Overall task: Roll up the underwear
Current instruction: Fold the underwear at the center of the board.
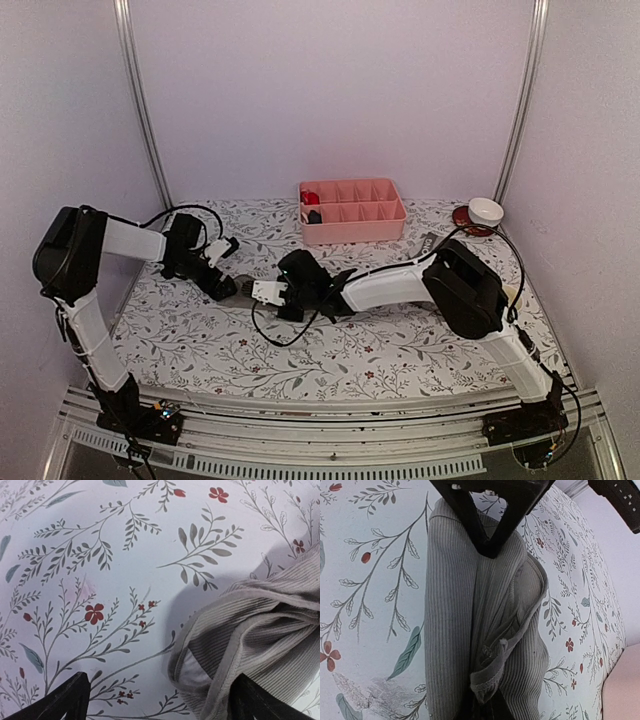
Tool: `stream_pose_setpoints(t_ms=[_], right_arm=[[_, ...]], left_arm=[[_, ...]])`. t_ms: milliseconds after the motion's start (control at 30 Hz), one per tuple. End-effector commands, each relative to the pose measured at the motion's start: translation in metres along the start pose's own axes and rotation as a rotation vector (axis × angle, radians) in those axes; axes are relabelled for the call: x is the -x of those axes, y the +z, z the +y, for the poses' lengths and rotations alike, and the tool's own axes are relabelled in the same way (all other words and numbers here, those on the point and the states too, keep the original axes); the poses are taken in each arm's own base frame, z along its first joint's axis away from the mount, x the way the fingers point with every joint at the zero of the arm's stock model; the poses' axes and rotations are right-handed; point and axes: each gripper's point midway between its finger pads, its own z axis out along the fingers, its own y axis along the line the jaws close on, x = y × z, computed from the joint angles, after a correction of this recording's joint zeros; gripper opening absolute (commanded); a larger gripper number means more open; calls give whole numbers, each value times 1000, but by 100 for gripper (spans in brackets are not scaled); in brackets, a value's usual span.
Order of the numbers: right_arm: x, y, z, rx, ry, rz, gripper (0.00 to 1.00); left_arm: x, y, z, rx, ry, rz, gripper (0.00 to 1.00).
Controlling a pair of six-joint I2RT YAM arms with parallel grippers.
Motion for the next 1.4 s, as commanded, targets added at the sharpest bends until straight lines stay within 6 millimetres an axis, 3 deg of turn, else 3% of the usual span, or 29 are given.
stream_pose_setpoints(t_ms=[0,67,200,400,533,700,733,933,1067,1167,1267,1367], right_arm=[[14,-9,10,-2,-93,-31,7],[15,-7,15,7,-118,-32,22],[17,-4,24,37,-142,-37,38],[20,-6,29,70,-148,-41,39],[30,-14,16,24,-123,-65,39],[51,-30,-1,-28,-80,-125,52],[63,-40,-9,-43,-70,-157,54],[97,-74,-34,-100,22,-270,57],[92,-73,-64,-254,77,-220,60],[74,-57,-76,-353,59,-131,62],[51,-30,-68,-377,9,-44,63],[44,-17,-58,-370,-26,-18,63]], left_arm=[[-21,5,-3,-58,-50,81,99],[-22,6,-4,-67,-53,84,99],[-20,3,-1,-63,-58,80,98],[-8,-10,5,-56,-69,34,99],[-1,-16,9,-43,-77,13,98],[-2,-13,7,-51,-82,14,98],[-3,-13,7,-51,-83,15,98],[-1,-13,7,-53,-83,7,98],[1,-14,6,-60,-84,-2,98],[2,-15,5,-64,-84,-6,98],[3,-16,5,-64,-86,-7,99],[5,-16,5,-70,-90,-13,98]])
